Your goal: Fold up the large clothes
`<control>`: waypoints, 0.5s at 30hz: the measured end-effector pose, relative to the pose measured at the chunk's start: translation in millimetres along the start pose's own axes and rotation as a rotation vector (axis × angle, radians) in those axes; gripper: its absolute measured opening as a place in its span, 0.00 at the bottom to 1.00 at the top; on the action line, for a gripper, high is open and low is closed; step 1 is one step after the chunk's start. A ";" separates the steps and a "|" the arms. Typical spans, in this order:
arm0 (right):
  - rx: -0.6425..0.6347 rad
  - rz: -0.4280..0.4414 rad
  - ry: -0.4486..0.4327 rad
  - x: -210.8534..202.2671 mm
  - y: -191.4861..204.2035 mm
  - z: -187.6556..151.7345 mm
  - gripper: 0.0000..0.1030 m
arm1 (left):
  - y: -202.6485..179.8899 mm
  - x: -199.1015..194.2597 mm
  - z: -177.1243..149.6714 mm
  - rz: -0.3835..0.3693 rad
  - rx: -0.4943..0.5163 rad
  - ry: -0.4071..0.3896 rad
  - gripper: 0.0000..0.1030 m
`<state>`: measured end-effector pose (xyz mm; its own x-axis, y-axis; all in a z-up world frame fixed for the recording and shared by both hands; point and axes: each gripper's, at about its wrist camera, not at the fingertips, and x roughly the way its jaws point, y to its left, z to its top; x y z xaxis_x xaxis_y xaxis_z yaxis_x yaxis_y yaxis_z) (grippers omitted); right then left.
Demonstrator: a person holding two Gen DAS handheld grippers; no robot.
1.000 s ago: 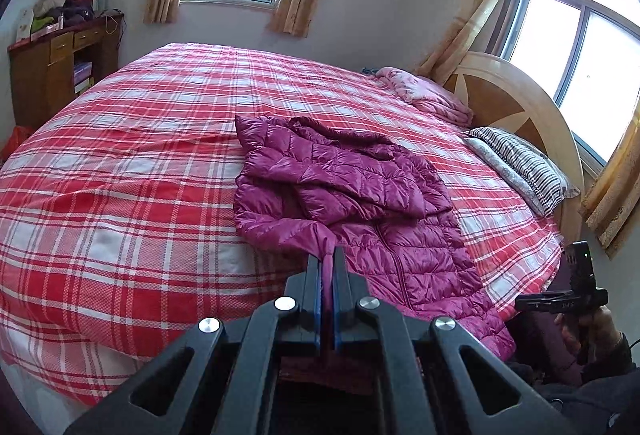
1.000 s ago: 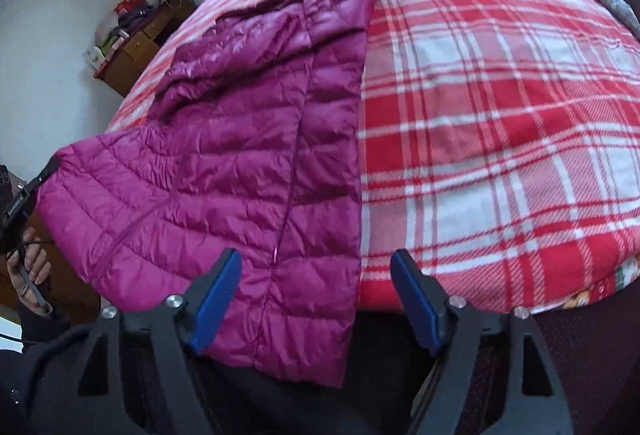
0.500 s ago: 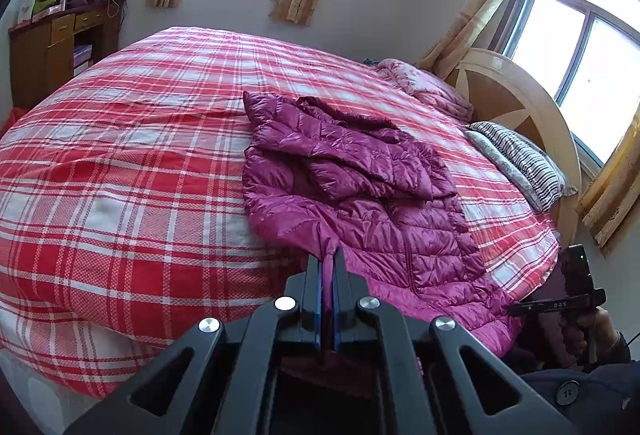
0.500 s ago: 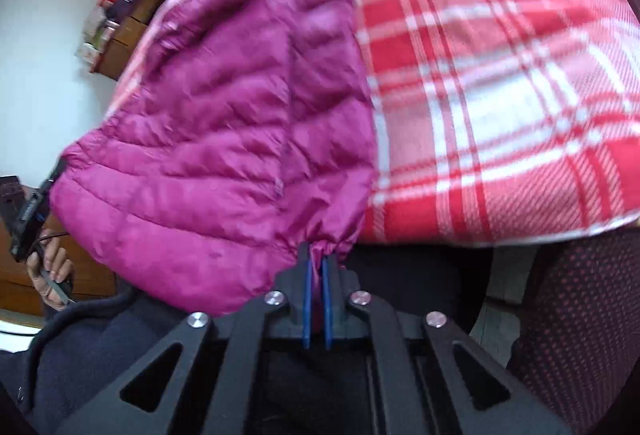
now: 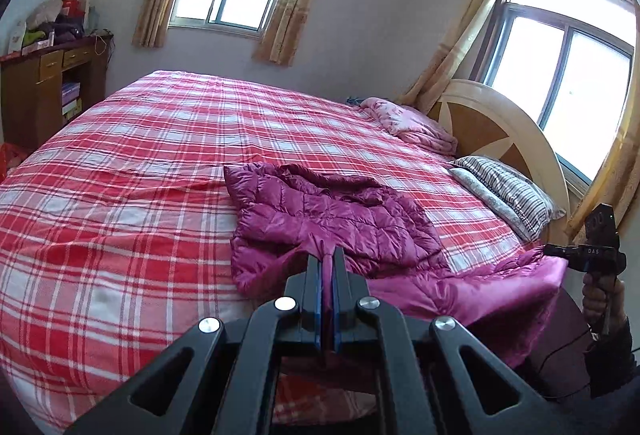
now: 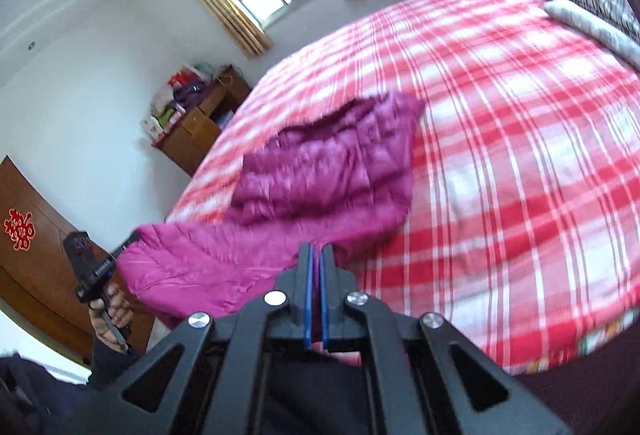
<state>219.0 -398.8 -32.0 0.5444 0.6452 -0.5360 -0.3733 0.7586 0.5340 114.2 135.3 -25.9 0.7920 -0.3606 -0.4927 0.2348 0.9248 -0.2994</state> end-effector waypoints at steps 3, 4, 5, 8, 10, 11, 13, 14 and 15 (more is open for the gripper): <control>-0.003 -0.019 -0.032 28.4 -4.3 46.7 0.03 | 13.1 35.2 26.3 0.024 -0.020 0.002 0.03; -0.004 -0.035 -0.041 34.2 -6.1 59.0 0.02 | 16.2 47.6 35.6 0.019 -0.020 0.007 0.03; 0.000 -0.042 -0.046 43.3 -8.6 73.1 0.02 | 18.9 60.7 44.9 0.034 -0.020 0.009 0.03; -0.007 -0.095 -0.052 73.3 -14.8 110.6 0.02 | 23.4 100.6 67.6 0.053 -0.002 0.037 0.03; 0.011 -0.106 -0.042 96.1 -24.0 130.9 0.02 | 29.1 124.1 78.1 0.074 -0.021 0.057 0.04; 0.011 -0.121 -0.040 106.5 -28.7 138.7 0.02 | 32.7 136.7 83.2 0.081 -0.030 0.061 0.05; 0.039 -0.131 -0.037 124.3 -41.0 147.8 0.02 | 37.8 160.5 89.6 0.110 -0.042 0.068 0.05; 0.049 -0.131 -0.048 129.5 -47.1 150.4 0.03 | 39.4 172.2 90.5 0.120 -0.039 0.078 0.05; 0.071 -0.114 -0.087 130.5 -54.9 151.0 0.05 | 40.4 183.5 90.7 0.137 -0.031 0.095 0.05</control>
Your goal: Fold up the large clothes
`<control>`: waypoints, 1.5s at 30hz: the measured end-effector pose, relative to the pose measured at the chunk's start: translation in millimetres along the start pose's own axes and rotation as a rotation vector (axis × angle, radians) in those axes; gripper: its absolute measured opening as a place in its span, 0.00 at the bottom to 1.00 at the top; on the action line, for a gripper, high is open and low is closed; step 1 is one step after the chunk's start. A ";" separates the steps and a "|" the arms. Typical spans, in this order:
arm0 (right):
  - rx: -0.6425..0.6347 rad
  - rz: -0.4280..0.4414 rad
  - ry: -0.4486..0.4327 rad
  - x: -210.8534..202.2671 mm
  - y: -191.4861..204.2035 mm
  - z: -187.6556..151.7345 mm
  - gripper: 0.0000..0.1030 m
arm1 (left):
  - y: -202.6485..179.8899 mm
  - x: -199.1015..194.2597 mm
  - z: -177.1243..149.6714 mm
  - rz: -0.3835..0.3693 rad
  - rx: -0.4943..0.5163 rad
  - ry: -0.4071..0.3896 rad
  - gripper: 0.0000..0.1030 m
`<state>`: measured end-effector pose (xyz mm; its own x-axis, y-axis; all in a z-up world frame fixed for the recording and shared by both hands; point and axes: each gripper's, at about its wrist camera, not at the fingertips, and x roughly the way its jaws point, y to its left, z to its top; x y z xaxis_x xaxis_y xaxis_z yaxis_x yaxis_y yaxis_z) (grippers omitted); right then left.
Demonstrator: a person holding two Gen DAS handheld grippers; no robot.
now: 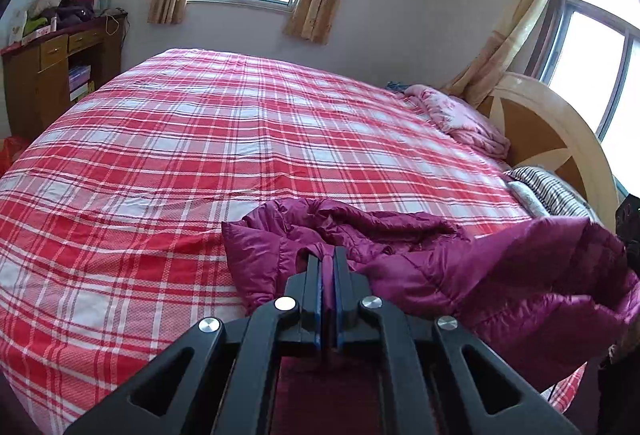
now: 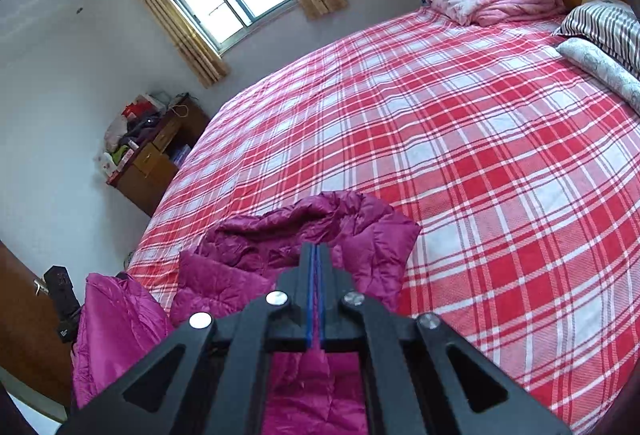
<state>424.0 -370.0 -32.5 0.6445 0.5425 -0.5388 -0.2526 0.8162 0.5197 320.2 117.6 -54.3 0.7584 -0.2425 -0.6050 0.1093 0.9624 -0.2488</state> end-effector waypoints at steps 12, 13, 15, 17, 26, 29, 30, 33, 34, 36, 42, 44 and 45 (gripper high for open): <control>0.052 -0.044 0.035 54.9 -41.6 -18.8 0.87 | 25.1 104.3 29.1 0.092 -0.040 0.097 0.04; 0.035 -0.080 0.049 67.0 -43.2 -21.6 0.87 | 27.1 113.7 30.2 0.095 -0.040 0.116 0.04; 0.052 -0.101 0.108 91.4 -51.9 -29.0 0.87 | 30.8 127.2 30.4 0.109 -0.047 0.149 0.04; 0.053 -0.089 0.181 113.8 -53.9 -38.7 0.75 | 34.0 134.9 30.2 0.097 -0.057 0.171 0.04; -0.091 -0.212 0.142 115.8 -29.1 -32.1 0.17 | 32.1 130.6 50.2 0.077 -0.065 0.153 0.05; -0.089 -0.246 0.142 128.3 -35.8 -33.1 0.17 | 36.3 145.8 53.8 0.099 -0.097 0.179 0.07; -0.099 -0.260 0.134 130.5 -37.2 -33.7 0.17 | 39.0 148.1 54.0 0.098 -0.117 0.185 0.07; -0.112 -0.277 0.114 130.8 -37.3 -35.5 0.17 | 49.4 143.4 56.2 0.073 -0.206 0.173 0.08; -0.135 -0.294 0.115 131.9 -34.9 -36.2 0.17 | 52.7 139.5 59.2 0.062 -0.229 0.167 0.08; -0.179 -0.321 0.122 134.9 -28.7 -38.5 0.17 | 58.6 125.6 68.9 0.052 -0.263 0.127 0.08; -0.144 -0.375 0.054 131.1 -34.5 -27.3 0.31 | 55.3 68.6 94.0 0.224 -0.193 -0.085 0.10; -0.124 -0.432 0.008 125.9 -33.2 -19.7 0.55 | 23.1 63.2 84.4 0.291 -0.066 -0.107 0.10; -0.109 -0.462 -0.032 118.6 -28.3 -17.1 0.55 | 4.7 64.2 76.3 0.308 0.013 -0.119 0.11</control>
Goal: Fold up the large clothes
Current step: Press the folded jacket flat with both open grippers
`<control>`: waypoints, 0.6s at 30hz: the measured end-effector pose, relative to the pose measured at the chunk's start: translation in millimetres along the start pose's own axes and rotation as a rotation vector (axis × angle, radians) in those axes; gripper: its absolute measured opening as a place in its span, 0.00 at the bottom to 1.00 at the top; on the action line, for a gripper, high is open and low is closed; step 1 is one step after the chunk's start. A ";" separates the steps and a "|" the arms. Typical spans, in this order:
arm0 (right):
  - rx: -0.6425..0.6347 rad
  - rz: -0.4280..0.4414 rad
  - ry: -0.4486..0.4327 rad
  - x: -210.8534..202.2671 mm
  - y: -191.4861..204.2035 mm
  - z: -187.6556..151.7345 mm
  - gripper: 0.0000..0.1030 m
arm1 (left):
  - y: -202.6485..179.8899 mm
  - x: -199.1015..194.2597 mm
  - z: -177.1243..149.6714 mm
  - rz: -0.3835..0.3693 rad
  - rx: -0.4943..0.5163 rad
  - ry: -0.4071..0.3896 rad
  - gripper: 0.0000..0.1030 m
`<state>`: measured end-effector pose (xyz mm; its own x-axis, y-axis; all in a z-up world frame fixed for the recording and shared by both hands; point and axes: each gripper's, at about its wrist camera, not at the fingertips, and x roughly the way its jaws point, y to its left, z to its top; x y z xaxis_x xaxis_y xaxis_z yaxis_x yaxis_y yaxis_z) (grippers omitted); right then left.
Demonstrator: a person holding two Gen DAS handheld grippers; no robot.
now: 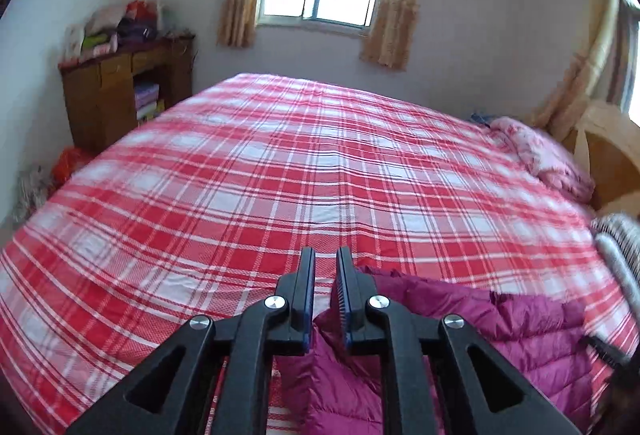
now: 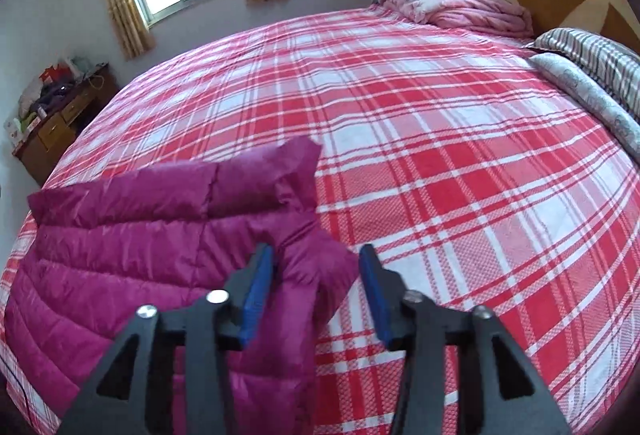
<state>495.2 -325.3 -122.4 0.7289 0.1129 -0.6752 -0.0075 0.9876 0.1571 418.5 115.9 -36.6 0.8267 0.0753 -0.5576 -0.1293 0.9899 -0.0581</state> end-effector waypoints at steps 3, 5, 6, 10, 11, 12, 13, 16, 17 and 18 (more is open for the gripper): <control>0.038 0.014 -0.122 -30.7 20.0 2.2 0.62 | -54.6 -2.8 -32.2 0.042 0.200 -0.056 0.37; 0.017 0.089 -0.163 -42.8 50.2 -7.9 0.72 | -85.1 8.6 -55.4 0.091 0.298 -0.065 0.66; -0.001 0.128 -0.172 -43.8 65.4 -13.3 0.73 | -95.0 15.3 -64.2 0.125 0.323 -0.073 0.67; -0.183 0.188 -0.167 -24.5 129.7 -37.7 0.75 | -101.0 54.8 -74.3 0.228 0.304 -0.018 0.67; -0.208 0.171 -0.168 -14.8 136.2 -36.5 0.75 | -94.4 64.8 -71.5 0.247 0.271 0.007 0.67; -0.214 0.156 -0.159 -5.5 138.0 -32.9 0.75 | -87.9 73.2 -69.4 0.249 0.238 0.035 0.67; -0.218 0.147 -0.130 6.2 138.4 -26.6 0.75 | -81.5 81.0 -67.9 0.244 0.208 0.064 0.67; -0.222 0.098 -0.106 30.5 132.9 -13.6 0.75 | -62.0 102.4 -66.1 0.246 0.117 0.137 0.67; -0.214 0.097 -0.096 36.4 129.6 -11.3 0.75 | -55.9 109.9 -65.9 0.234 0.088 0.166 0.67; -0.201 0.103 -0.072 43.7 125.5 -8.5 0.75 | -53.5 112.7 -68.2 0.232 0.073 0.179 0.67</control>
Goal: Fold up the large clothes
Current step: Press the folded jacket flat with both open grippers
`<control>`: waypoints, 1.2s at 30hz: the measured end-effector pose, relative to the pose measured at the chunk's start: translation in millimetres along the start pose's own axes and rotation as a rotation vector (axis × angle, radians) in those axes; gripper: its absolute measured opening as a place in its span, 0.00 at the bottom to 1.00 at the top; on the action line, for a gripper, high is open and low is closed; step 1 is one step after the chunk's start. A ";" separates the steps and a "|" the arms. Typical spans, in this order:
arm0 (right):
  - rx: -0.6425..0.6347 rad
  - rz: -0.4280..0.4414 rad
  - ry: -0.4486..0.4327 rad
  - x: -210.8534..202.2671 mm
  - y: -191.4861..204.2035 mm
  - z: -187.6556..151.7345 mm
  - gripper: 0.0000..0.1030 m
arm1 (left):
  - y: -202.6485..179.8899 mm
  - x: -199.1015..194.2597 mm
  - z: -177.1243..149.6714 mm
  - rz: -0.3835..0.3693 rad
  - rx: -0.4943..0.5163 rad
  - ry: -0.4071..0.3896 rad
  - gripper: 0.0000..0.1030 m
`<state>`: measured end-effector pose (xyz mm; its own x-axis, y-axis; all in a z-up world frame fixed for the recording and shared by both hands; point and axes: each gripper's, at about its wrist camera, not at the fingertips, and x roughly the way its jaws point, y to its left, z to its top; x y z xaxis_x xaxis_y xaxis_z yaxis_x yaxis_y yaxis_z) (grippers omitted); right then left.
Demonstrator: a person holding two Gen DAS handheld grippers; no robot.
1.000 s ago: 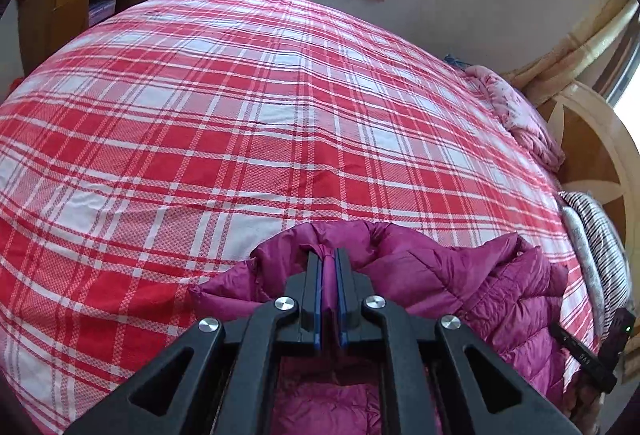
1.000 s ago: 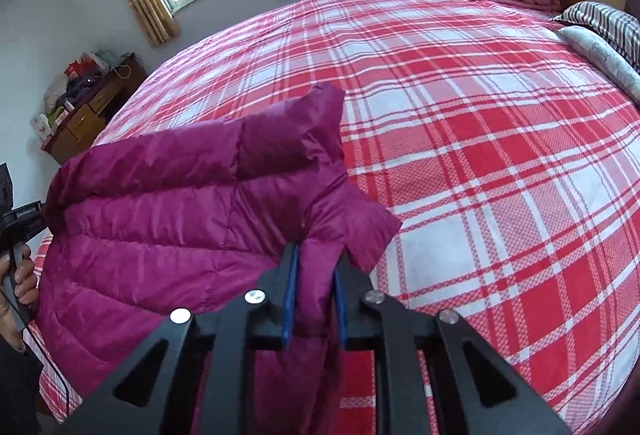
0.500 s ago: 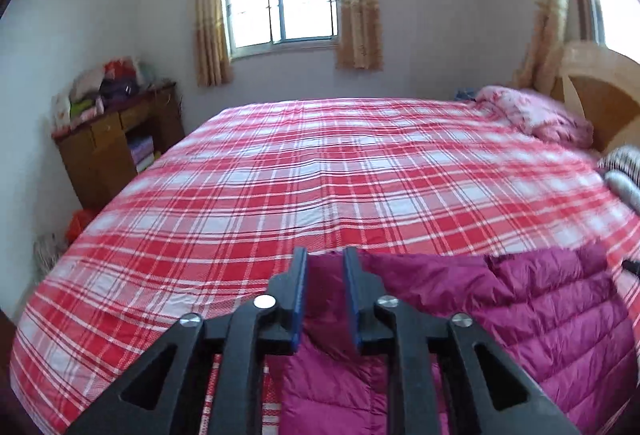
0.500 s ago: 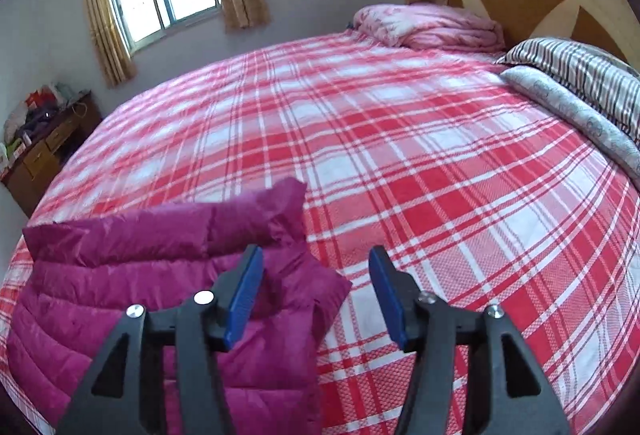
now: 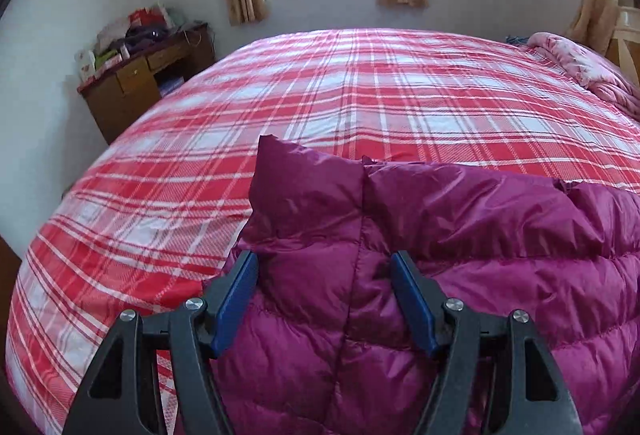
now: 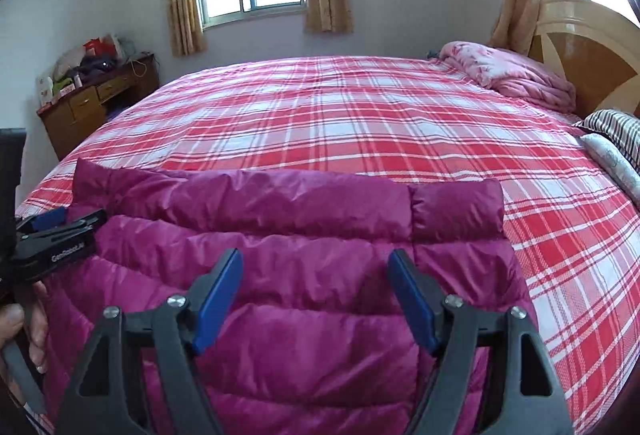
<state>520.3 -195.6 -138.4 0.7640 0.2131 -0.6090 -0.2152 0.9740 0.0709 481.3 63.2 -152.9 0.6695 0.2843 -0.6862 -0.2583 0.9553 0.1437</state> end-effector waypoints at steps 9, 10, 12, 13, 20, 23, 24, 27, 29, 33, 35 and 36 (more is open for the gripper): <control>0.043 0.010 0.040 15.7 -12.8 -7.1 0.75 | -8.0 15.1 -6.8 0.026 0.001 0.033 0.73; 0.053 0.017 0.043 15.6 -14.8 -8.6 0.75 | -9.3 14.8 -7.6 0.026 0.006 0.035 0.74; 0.076 0.032 0.044 15.6 -18.0 -11.8 0.75 | -10.1 15.3 -8.7 0.025 0.011 0.038 0.75; 0.085 0.039 0.050 16.1 -20.0 -12.7 0.75 | -10.5 16.7 -8.9 0.024 0.011 0.039 0.76; 0.096 0.036 0.093 23.1 -19.0 -14.5 0.76 | -11.2 25.1 -9.8 0.011 -0.001 0.062 0.80; 0.095 0.034 0.109 26.2 -18.2 -15.4 0.76 | -10.5 27.1 -10.0 0.007 -0.007 0.068 0.81; 0.093 0.032 0.113 27.1 -18.2 -15.7 0.76 | -10.1 27.7 -9.9 0.007 -0.009 0.069 0.81; 0.089 0.026 0.125 28.9 -18.1 -16.5 0.77 | -10.6 28.9 -10.3 0.010 -0.009 0.073 0.82; 0.088 0.025 0.133 30.5 -18.2 -16.2 0.78 | -11.6 30.0 -10.4 0.017 -0.005 0.077 0.83; 0.086 0.023 0.145 32.8 -17.7 -16.5 0.78 | -13.0 32.2 -10.3 0.029 0.002 0.082 0.84; 0.082 0.019 0.150 33.5 -16.9 -16.8 0.79 | -13.5 32.8 -10.4 0.034 0.006 0.083 0.85; 0.080 0.017 0.153 34.1 -16.6 -16.7 0.79 | -13.5 32.8 -10.6 0.037 0.007 0.084 0.85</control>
<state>539.7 -205.8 -173.5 0.6578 0.2214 -0.7199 -0.1735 0.9747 0.1412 499.4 58.7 -184.9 0.5991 0.3119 -0.7375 -0.2764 0.9449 0.1751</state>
